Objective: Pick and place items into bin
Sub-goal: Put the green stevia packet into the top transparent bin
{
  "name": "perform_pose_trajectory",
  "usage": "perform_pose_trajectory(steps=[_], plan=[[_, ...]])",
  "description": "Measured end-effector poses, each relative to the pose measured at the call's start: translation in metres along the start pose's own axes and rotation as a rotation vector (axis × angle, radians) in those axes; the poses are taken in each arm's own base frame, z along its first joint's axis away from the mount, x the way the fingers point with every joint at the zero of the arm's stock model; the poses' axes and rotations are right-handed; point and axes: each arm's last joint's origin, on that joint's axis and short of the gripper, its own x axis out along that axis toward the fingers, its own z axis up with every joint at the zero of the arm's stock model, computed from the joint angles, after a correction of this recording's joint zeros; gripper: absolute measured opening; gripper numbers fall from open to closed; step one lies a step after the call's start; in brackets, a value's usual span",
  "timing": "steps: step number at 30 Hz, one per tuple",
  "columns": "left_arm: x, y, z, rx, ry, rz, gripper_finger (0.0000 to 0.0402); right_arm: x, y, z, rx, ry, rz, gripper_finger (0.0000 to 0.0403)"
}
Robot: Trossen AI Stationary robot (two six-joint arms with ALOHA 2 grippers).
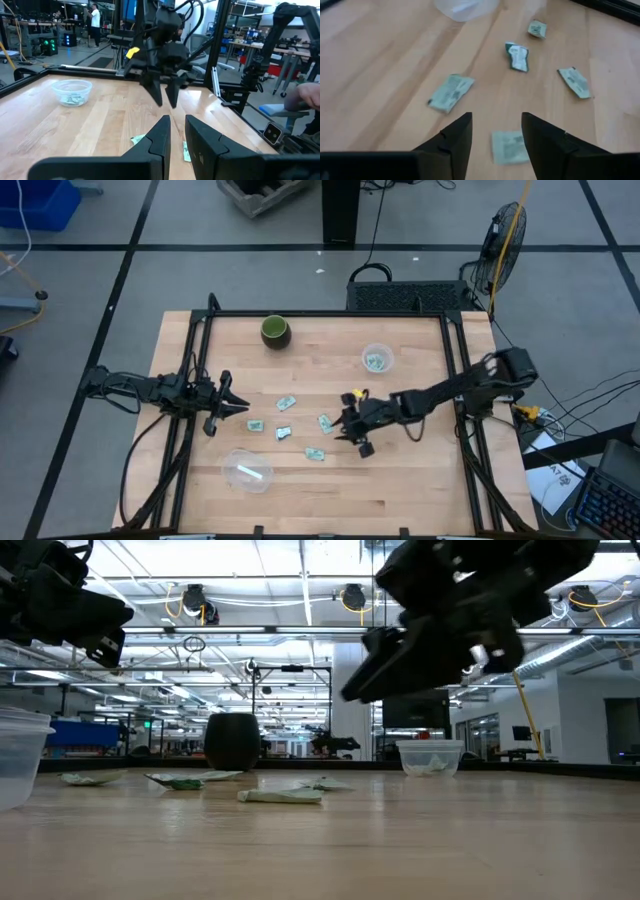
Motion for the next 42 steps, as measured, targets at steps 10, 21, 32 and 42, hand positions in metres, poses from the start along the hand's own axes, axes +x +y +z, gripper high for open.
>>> perform_pose_trajectory(steps=[10,21,32,42], plan=[[0.0,0.0,0.0,0.0,0.0,0.0,0.006,0.04,-0.01,-0.012,0.034,0.117,-0.006,0.0157],[0.0,0.0,0.0,0.0,0.0,0.0,0.006,0.059,-0.022,-0.023,0.043,0.201,-0.01,0.0155],[0.0,0.0,0.0,0.0,0.0,0.0,0.006,0.06,-0.023,-0.025,0.047,0.224,-0.008,0.0155],[0.0,0.0,0.0,0.0,0.0,0.0,0.0061,0.058,-0.03,-0.029,0.092,0.248,-0.021,0.0155]])
